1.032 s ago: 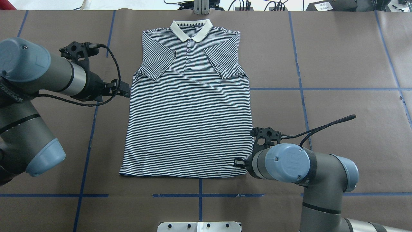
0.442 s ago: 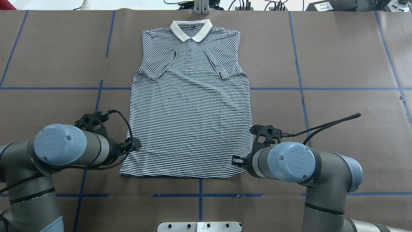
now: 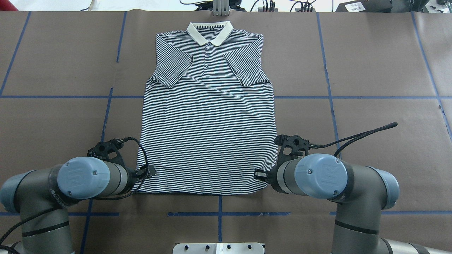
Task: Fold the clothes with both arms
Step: 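Grasp the hem corners with both grippers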
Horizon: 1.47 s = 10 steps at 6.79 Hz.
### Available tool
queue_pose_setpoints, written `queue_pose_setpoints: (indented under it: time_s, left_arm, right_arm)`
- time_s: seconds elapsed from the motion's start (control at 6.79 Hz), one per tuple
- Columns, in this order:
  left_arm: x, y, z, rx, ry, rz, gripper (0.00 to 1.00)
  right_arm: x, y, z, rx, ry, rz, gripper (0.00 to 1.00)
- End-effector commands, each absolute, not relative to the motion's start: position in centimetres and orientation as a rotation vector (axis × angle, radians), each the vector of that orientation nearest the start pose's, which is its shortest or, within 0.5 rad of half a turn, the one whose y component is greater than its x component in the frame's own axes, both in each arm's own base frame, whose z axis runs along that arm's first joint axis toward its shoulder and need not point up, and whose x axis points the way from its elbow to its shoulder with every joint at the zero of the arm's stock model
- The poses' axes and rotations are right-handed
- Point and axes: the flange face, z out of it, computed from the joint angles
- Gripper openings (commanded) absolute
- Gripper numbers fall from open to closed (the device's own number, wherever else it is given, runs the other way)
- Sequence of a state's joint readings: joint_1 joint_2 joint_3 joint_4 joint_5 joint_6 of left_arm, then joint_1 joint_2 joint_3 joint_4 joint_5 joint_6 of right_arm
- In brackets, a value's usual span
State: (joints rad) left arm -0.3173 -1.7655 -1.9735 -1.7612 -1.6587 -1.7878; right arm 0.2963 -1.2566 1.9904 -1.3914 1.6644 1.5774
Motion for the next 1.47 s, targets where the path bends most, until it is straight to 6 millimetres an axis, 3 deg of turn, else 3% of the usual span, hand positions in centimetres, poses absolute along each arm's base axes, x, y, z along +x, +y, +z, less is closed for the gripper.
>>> queue_pose_setpoints:
  time_s: [0.0, 0.29, 0.44, 0.59, 0.88, 1.03, 1.33]
  left_arm:
    - [49.1, -28.2, 37.0, -0.042, 0.770, -0.468, 0.92]
    - [49.1, -28.2, 37.1, -0.042, 0.770, -0.467, 0.84]
    - [49.1, -28.2, 36.9, -0.042, 0.773, -0.468, 0.72]
    - [49.1, -28.2, 36.7, -0.042, 0.776, -0.468, 0.56]
    - [48.9, -28.1, 36.2, -0.041, 0.787, -0.462, 0.10]
    - [48.9, -28.1, 35.8, -0.040, 0.794, -0.456, 0.00]
    - [48.8, -28.0, 35.3, -0.042, 0.805, -0.452, 0.00]
  right_arm:
    - [-49.9, -28.4, 28.3, 0.048, -0.925, 0.240, 0.00]
    - [-49.8, -28.3, 28.1, 0.049, -0.928, 0.240, 0.00]
    - [-49.5, -28.3, 27.7, 0.050, -0.937, 0.240, 0.00]
    - [-49.4, -28.4, 27.6, 0.051, -0.940, 0.241, 0.00]
    - [-49.0, -28.6, 27.5, 0.050, -0.944, 0.243, 0.00]
    - [-48.8, -28.9, 27.6, 0.051, -0.942, 0.248, 0.00]
    - [-48.8, -29.0, 27.7, 0.052, -0.939, 0.247, 0.00]
